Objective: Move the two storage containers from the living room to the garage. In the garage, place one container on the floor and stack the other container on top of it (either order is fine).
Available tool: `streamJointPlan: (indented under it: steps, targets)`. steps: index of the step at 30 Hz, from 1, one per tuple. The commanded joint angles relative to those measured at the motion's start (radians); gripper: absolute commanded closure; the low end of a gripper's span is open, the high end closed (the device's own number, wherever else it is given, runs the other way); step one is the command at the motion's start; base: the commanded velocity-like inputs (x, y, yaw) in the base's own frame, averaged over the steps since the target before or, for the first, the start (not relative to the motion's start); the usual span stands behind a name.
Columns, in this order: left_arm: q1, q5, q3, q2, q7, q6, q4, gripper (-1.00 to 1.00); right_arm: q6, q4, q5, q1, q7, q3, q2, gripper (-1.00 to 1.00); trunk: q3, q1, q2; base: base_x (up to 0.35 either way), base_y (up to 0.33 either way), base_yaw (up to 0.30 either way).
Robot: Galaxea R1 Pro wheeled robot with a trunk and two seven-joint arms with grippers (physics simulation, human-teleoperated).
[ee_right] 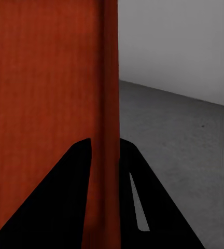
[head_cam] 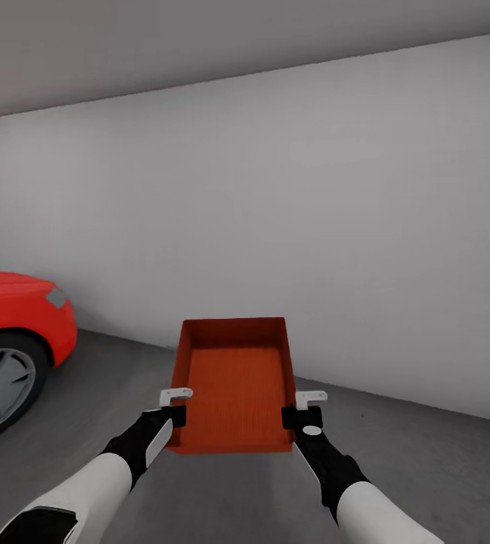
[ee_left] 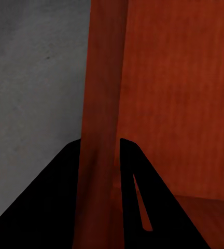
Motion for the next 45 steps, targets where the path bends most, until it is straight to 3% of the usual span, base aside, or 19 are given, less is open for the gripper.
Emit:
streamJointPlan:
  steps: [1,28,45]
  targets:
    - [-0.001,-0.023,0.021,0.057,0.017,-0.045,-0.005,1.00,0.005,0.001,-0.012,-0.001,-0.005,0.004,-0.001,1.00,-0.002,0.001,-0.001,0.322,0.112,-0.247]
    - [-0.001,-0.023,0.021,0.058,0.018,-0.047,-0.005,1.00,0.005,0.001,-0.012,-0.001,-0.006,0.004,-0.001,1.00,-0.002,0.001,-0.001,0.322,0.111,-0.246]
    - [-0.001,-0.023,0.021,0.058,0.018,-0.047,-0.005,1.00,0.004,0.001,-0.012,-0.001,-0.005,0.005,-0.001,1.00,-0.002,0.001,-0.001,0.322,0.108,-0.026]
